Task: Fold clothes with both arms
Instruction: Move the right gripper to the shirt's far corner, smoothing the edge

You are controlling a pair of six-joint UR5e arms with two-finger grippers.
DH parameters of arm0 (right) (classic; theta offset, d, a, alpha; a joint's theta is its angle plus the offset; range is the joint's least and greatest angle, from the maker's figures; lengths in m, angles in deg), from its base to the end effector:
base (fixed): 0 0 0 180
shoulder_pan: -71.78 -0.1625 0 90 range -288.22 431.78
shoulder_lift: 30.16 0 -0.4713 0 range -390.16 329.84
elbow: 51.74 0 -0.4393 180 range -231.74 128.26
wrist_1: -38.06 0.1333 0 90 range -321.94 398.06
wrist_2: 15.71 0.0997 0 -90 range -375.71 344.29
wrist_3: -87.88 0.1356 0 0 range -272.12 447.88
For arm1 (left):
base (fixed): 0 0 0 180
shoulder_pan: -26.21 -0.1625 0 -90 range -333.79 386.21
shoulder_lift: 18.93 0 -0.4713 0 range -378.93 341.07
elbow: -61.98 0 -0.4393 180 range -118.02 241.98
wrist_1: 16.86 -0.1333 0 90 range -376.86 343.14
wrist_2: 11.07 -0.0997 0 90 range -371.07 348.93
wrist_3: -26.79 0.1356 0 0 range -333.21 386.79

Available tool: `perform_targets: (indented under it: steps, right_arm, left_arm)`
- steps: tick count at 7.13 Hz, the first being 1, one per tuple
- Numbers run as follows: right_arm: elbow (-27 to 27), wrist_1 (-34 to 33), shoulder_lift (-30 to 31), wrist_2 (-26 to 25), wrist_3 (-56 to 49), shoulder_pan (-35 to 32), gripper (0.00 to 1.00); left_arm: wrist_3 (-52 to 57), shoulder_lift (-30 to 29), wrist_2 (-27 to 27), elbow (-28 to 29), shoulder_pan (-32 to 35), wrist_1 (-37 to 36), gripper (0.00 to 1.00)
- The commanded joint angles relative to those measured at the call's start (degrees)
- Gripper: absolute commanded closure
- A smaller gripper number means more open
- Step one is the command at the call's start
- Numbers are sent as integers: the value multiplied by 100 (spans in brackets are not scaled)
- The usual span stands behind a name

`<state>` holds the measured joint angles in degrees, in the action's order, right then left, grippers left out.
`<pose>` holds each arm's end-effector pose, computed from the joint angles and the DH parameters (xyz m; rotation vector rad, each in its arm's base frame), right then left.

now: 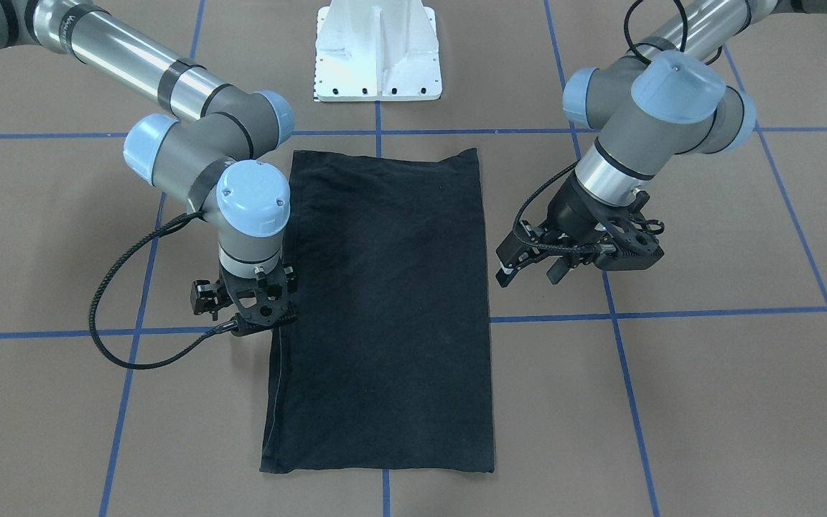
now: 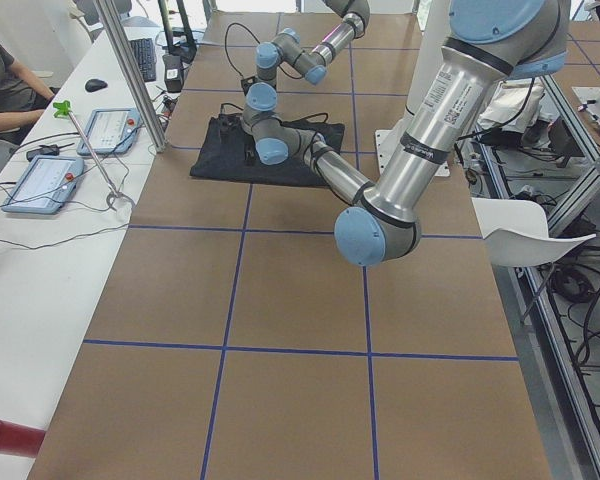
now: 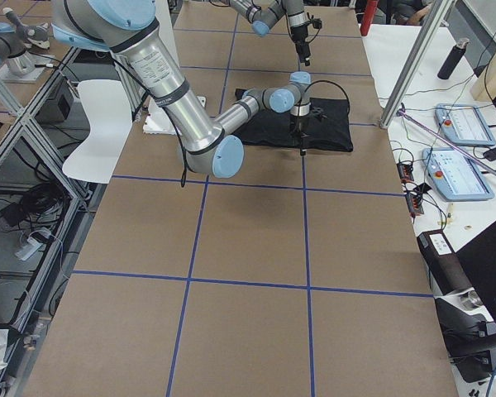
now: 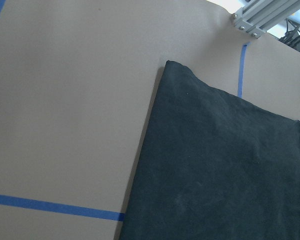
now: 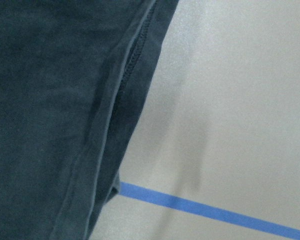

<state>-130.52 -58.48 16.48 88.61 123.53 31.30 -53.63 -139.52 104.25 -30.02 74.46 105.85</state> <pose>-0.5759 -0.6227 0.3469 0.1615 -0.4834 -0.2927 0.4519 -0.6194 0.2922 0.1984 1.1736 -0.3423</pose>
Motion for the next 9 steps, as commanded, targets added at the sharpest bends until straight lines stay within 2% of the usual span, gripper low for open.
perform_targets:
  steps: [1,4,7,9]
  right_arm:
    - [-303,-189,-49,299,-68,-171,0]
    - [-190,-41,-269,317,-24,-153,0]
    - [643,1503,-295,291,-6,-232,0]
    - [855,1673,-339,229,-41,-346,0]
  left_arm:
    - [0,-26,-1,-2,0,-1,0]
    - [26,-70,-10,-203,17,-1,0]
    - [44,-193,-27,-204,18,-1,0]
    - [35,-193,-36,-221,26,-1,0]
